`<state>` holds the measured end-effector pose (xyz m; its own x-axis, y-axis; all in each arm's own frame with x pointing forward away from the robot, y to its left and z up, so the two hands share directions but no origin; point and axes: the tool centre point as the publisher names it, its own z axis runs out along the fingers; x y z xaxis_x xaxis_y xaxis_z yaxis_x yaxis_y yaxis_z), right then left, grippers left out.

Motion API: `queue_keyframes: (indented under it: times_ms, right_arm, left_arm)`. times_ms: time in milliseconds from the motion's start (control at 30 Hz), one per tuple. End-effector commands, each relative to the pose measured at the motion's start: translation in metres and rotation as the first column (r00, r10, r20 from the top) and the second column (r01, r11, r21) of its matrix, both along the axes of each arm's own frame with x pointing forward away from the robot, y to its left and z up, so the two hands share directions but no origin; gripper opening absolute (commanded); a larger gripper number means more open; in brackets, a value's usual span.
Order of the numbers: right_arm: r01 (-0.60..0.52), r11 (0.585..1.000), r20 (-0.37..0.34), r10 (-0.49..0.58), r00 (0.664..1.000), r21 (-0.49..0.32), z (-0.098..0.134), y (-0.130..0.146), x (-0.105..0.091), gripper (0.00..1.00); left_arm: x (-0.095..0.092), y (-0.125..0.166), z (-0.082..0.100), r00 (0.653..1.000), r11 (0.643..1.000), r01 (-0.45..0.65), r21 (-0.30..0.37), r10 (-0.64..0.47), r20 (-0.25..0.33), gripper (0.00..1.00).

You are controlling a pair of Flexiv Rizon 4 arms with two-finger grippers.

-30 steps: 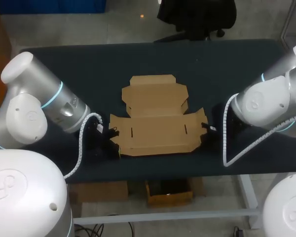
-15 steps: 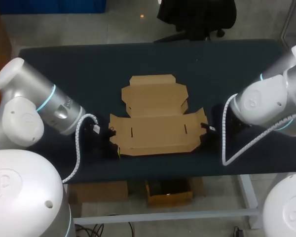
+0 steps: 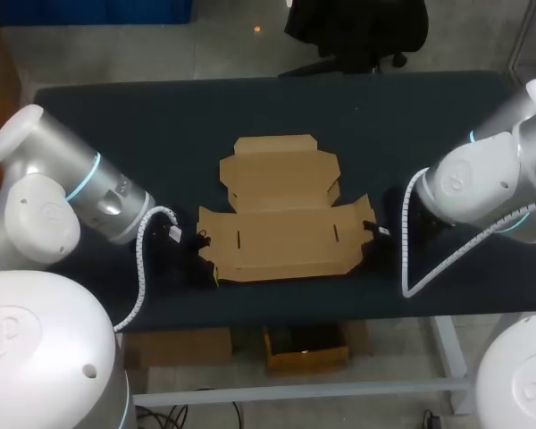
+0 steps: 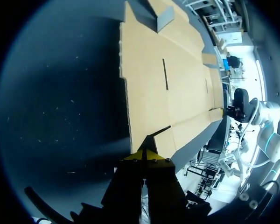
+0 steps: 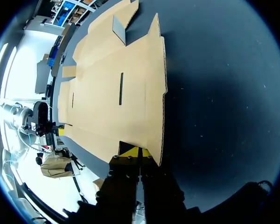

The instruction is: Assemble the packaging by folding the flat box into shape, placing the metal phone stand inside, and closing the box properly

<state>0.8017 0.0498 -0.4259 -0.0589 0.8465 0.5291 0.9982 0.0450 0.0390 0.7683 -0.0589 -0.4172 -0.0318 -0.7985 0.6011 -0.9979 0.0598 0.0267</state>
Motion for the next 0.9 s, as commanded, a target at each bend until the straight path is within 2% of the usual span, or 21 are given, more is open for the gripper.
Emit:
queue_keyframes:
  times_ms: [33,900]
  right_arm:
    - [-0.001,1.0,-0.002,0.001,1.0,0.006,0.001,-0.002,0.0,0.0]
    - [0.002,1.0,0.004,-0.002,1.0,0.007,0.002,-0.004,-0.002,0.0]
  left_arm:
    - [0.003,-0.005,-0.002,1.0,1.0,0.011,0.006,-0.011,-0.004,0.0]
    - [0.002,-0.013,0.004,0.999,0.999,0.029,0.019,-0.029,0.015,0.0]
